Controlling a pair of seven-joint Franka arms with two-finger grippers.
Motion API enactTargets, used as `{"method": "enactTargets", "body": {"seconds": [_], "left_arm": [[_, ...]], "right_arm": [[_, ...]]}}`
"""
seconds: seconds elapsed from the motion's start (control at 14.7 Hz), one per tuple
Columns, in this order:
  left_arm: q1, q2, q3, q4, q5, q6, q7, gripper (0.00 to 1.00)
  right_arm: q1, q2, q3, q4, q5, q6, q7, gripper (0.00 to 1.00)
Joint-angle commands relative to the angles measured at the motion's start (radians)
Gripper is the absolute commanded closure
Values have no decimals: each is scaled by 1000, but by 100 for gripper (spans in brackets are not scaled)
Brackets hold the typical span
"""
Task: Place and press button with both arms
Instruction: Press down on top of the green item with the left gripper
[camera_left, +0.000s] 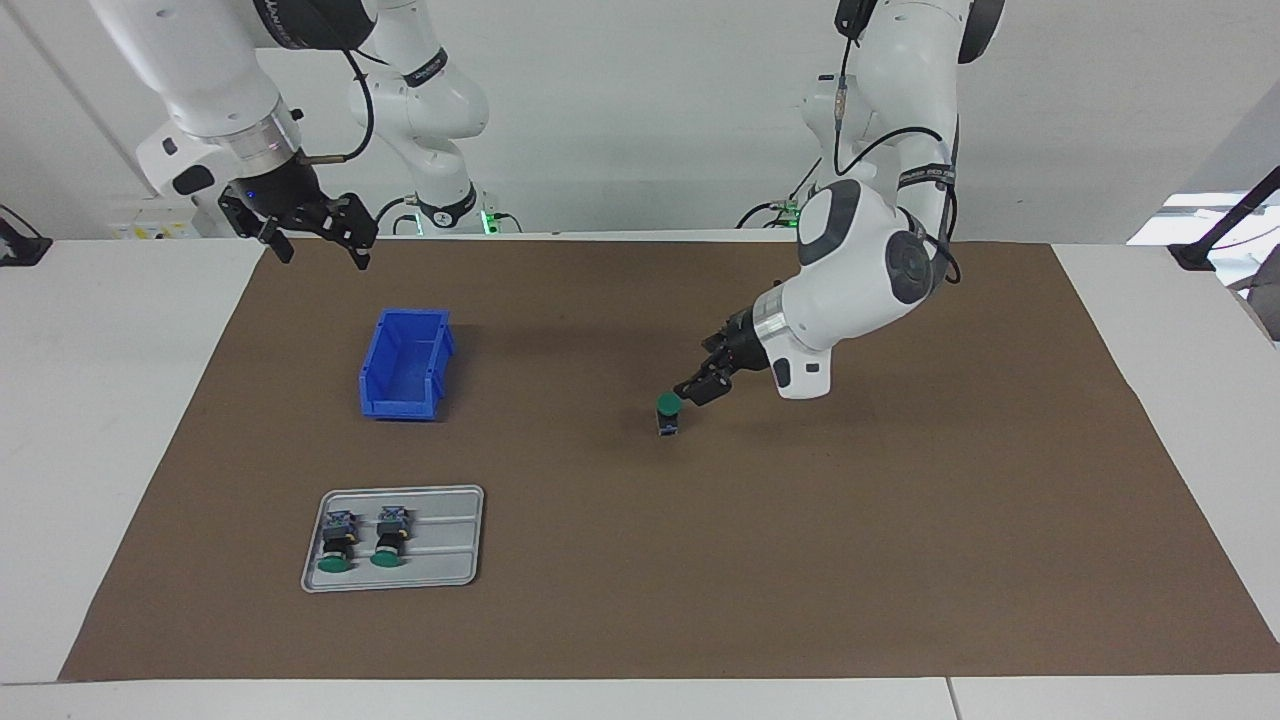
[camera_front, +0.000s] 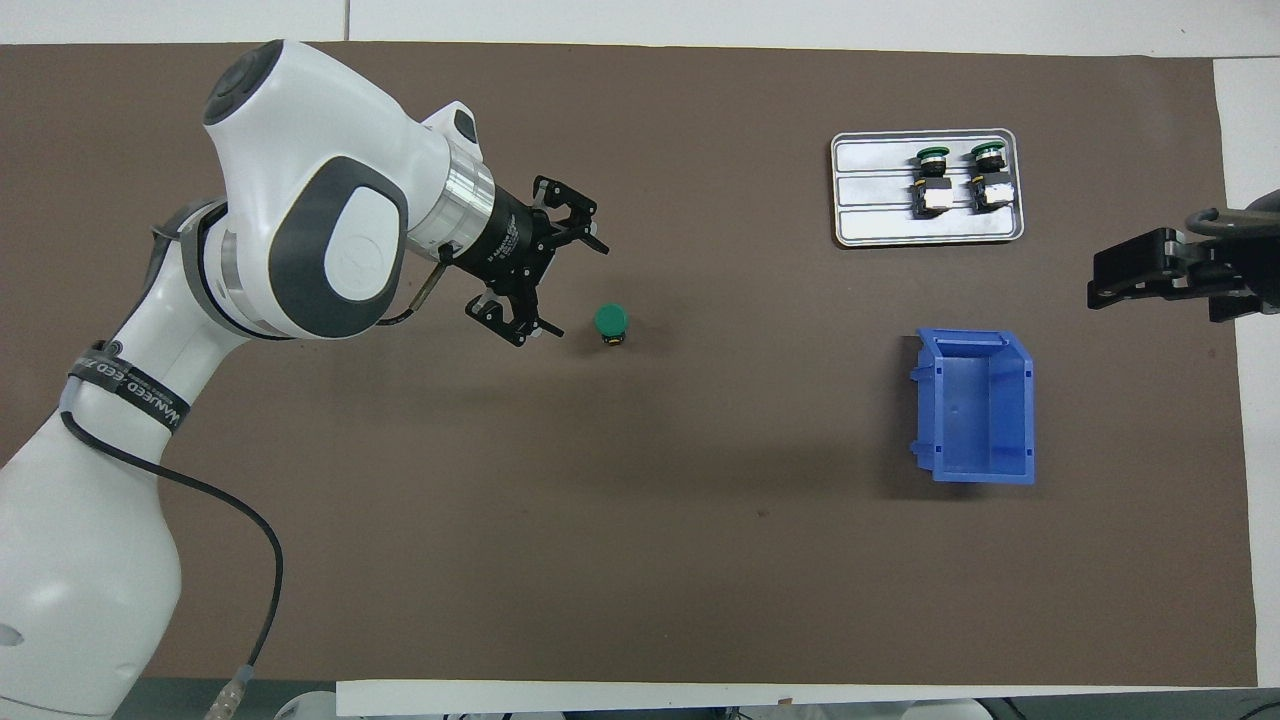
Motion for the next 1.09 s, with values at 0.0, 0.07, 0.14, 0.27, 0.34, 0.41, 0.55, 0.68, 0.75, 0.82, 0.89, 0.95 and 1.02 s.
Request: {"method": "enactTargets", "body": {"seconds": [0.0,0.07,0.14,0.27,0.34,0.41,0.55,0.68,0.75,0.82,0.89,0.95,1.02], "left_arm": [[-80,1,10,29,157,-24,4,0],[-116,1,10,29,227,-11,7,0],[-137,1,10,30,261,-5,6,0],[-140,1,13,30,294,-18,7,4],[-140,1,10,38,353,-30,15,11],[-139,8,6,64,398,-50,27,20],[-139,16,6,118,415,-98,150,37],[-140,17,7,119,415,-120,188,72],[-134,16,7,119,415,-127,191,89],[-128,19,6,118,417,-121,199,93],[-130,28,7,116,418,-118,202,95],[-137,34,7,116,439,-119,211,95],[-139,45,6,116,461,-113,213,97]], "right_arm": [[-16,-15,10,-17,-6,-3,-23,0],[-16,-15,10,-17,-6,-3,-23,0],[-16,-13,10,-17,-6,-3,-23,0],[-16,-13,10,-17,-6,-3,-23,0],[-16,-15,10,-17,-6,-3,-23,0],[-16,-15,10,-17,-6,-3,-23,0],[-16,-13,10,-17,-6,-3,-23,0],[-16,-15,10,-17,-6,-3,-23,0],[-16,-13,10,-17,-6,-3,-23,0],[-16,-13,10,-17,-6,-3,-23,0],[-16,-15,10,-17,-6,-3,-23,0],[-16,-13,10,-17,-6,-3,-23,0],[-16,-15,10,-17,-6,-3,-23,0]]}}
